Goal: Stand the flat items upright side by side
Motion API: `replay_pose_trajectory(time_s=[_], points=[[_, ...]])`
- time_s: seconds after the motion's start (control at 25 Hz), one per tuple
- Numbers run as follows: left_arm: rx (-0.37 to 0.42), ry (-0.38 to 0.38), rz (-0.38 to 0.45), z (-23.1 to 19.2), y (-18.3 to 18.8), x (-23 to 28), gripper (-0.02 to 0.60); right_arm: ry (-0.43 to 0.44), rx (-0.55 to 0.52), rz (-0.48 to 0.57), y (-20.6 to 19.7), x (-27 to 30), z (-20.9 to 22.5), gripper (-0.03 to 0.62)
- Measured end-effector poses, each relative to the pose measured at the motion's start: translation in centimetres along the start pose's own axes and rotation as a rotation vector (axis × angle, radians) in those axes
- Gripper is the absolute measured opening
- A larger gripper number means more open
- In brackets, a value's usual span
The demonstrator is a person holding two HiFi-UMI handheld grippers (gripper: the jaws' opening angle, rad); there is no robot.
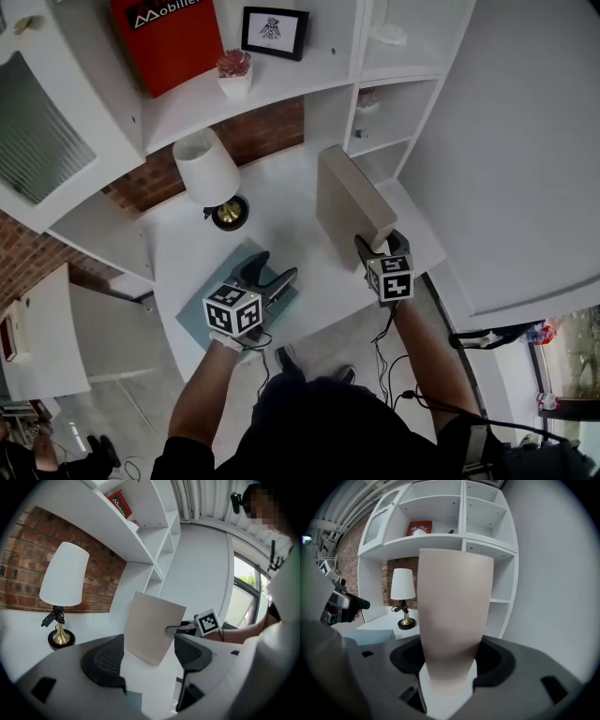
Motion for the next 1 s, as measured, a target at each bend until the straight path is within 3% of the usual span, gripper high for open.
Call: replay_pose_trajectory(time_s=[0.24, 0.44, 0.72, 1.0], points=[[-0.003, -0.042, -0.018, -3.4, 0.4, -2.4, 0.333, -0.042, -0.043, -0.013, 1.6, 2.4, -2.4, 0.287], [-0.019, -0.056, -0.005, -5.4, 0.8, -3.8, 0.333, -0.067, 0.0, -0.022, 2.7, 4.2, -2.7, 0.29], [-0.051, -0.03, 0.022, -6.7, 0.9, -4.2, 0.333, -0.068, 0.032, -0.046, 3.3, 6.3, -2.9, 0.291], [-0.064, 0.048, 0.036, -6.9, 1.3, -3.8, 0.333, -0.051, 0.034, -0.027, 4.1, 9.4, -3.2, 0.293]])
Point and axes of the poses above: the fingertips, and each gripper's own axes: x forward along the fingers, z to its right, y out of its top, the point moved 9 cm from there along -x, backward along the fingers, and after that the axes turned 15 degrees about -y, right-handed, at the moved point
